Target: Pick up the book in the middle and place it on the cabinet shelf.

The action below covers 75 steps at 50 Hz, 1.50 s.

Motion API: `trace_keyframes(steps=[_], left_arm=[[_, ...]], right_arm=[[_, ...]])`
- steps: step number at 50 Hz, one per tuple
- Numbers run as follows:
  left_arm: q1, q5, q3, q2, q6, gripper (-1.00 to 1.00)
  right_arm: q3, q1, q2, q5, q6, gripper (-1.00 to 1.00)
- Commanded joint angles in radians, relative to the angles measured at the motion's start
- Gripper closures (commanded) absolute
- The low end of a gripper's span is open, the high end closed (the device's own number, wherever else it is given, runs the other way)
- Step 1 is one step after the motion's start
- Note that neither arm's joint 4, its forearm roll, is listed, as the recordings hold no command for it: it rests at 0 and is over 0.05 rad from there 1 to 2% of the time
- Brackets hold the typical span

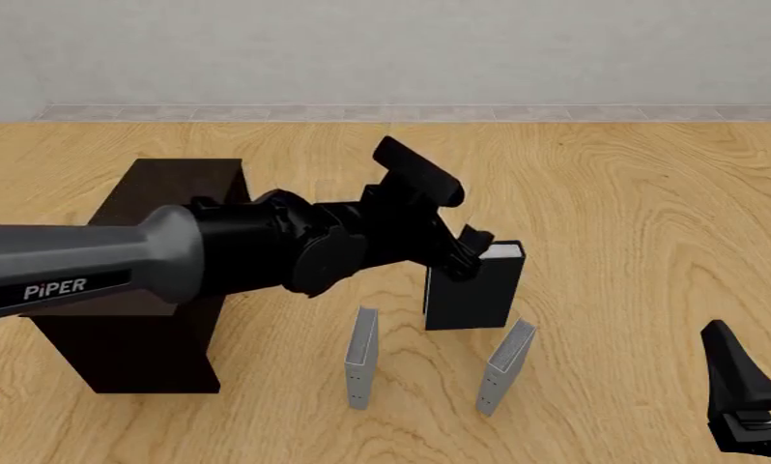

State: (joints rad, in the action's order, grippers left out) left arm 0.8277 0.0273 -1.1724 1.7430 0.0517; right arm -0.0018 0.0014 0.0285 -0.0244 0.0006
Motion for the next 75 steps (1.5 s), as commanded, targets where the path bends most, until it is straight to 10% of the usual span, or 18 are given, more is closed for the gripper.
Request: trace_keyframes(steps=[1,75], left_arm=[[-0.011,0.010,-0.012,0.022,-0.003,-1.00],[-0.011,0.104,0.022,0.122,-0.057,-1.00]], right_arm=[[0.000,0.000,0.000,0.000,0.000,-1.00],[0.000,0.000,0.000,0.000,0.000,-1.00]])
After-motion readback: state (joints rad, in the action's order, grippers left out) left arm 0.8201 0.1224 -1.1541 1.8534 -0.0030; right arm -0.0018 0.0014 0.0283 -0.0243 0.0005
